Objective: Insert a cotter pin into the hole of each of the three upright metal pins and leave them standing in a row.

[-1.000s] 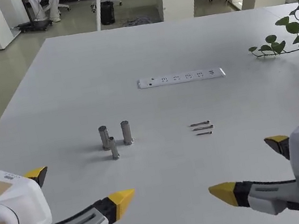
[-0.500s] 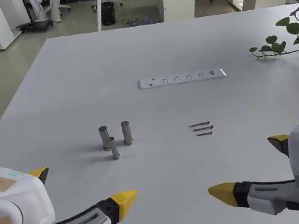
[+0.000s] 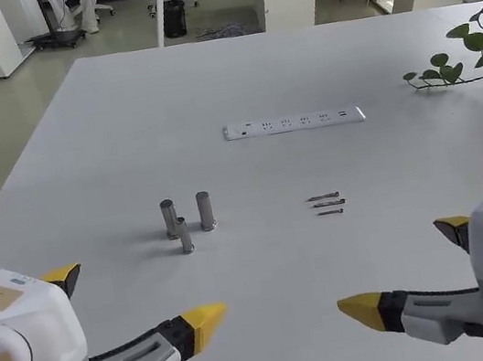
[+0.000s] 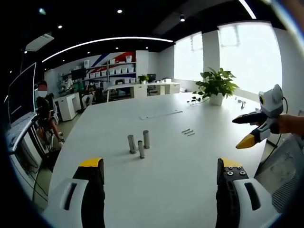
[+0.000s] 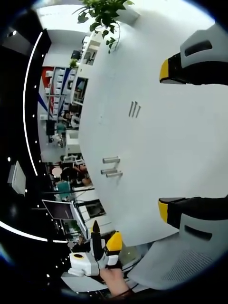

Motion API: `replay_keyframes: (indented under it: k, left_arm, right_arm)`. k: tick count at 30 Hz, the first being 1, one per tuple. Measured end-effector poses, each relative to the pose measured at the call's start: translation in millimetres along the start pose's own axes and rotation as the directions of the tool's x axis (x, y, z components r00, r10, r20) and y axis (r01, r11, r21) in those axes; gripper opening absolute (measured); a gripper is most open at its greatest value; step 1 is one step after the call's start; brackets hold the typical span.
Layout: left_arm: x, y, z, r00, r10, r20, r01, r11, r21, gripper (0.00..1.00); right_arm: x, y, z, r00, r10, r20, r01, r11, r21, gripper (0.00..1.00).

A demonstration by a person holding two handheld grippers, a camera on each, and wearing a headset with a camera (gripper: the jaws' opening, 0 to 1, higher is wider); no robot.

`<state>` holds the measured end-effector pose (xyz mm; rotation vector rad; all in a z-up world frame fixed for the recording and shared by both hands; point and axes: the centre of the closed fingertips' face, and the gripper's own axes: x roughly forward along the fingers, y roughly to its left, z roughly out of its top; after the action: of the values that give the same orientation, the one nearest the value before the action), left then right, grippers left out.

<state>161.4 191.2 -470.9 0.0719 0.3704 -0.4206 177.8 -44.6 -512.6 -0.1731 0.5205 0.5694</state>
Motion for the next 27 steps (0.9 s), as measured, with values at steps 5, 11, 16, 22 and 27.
replay_keyframes:
  k: [5, 11, 16, 22, 27]
  left_arm:
    - [-1.3, -5.4, 11.8, 0.9952, -0.04, 0.089, 0.041, 0.999, -0.012, 0.97]
    - [-3.2, -2.8, 14.3, 0.9948, -0.024, 0.099, 0.023, 1.0, 0.013, 0.9]
    - [-2.3, -2.7, 10.6, 0.9951, -0.029, 0.095, 0.03, 0.999, -0.011, 0.94]
    - [-1.7, -1.6, 3.3, 0.9979, -0.022, 0.061, 0.023, 1.0, -0.011, 0.99]
    - [-0.1, -2.7, 2.2, 0.9982, -0.029, 0.053, 0.029, 1.0, -0.002, 0.99]
  right_arm:
    - [-0.2, 1.9, -0.5, 1.0, 0.002, 0.001, -0.002, 1.0, -0.002, 0.97]
    - [-2.3, 1.4, 5.4, 0.9992, -0.003, 0.041, 0.002, 1.0, 0.022, 0.95]
    - [-3.0, 0.9, 5.7, 0.9988, -0.007, 0.049, 0.006, 1.0, 0.027, 0.92]
    - [-2.2, 0.8, 9.4, 0.997, 0.003, 0.077, -0.007, 0.999, 0.047, 0.87]
    - [5.5, 3.7, 17.3, 0.9937, 0.026, 0.11, -0.03, 0.999, 0.034, 0.78]
